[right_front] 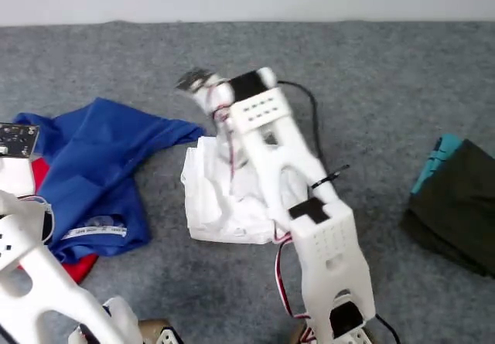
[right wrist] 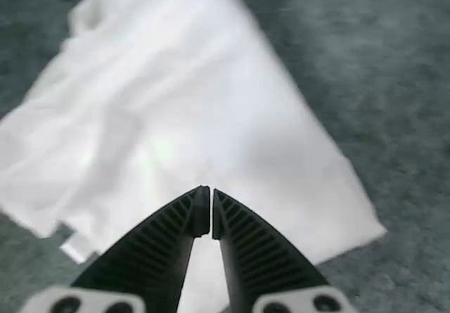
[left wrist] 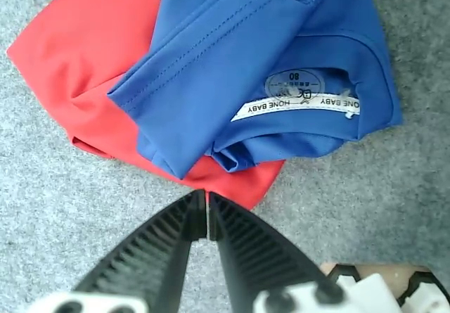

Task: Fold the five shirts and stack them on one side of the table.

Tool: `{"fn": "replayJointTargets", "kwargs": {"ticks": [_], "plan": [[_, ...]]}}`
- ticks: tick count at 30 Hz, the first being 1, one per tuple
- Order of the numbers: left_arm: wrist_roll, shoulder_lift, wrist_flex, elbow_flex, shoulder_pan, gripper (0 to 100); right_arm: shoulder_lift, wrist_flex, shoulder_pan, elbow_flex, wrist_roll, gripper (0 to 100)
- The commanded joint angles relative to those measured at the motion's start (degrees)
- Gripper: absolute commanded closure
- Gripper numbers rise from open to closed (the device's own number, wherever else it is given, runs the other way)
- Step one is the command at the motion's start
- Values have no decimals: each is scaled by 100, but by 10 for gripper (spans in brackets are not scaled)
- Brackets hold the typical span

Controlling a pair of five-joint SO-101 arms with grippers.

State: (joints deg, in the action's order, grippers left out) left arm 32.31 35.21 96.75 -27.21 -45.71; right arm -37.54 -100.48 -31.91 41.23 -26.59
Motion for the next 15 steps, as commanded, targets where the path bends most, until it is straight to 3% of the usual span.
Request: {"fn": "replayJointTargets", "kwargs": {"ticks": [1,8,15], "plan": [[-53,149,-62,13,0,984,514,-242,-400,-536,70,989],[-53,149,-79,13,18,984,13,154,-1279,-703,202,989],[-53,149,-70,13,0,984,-505,391,-1367,-273,229,989]]}}
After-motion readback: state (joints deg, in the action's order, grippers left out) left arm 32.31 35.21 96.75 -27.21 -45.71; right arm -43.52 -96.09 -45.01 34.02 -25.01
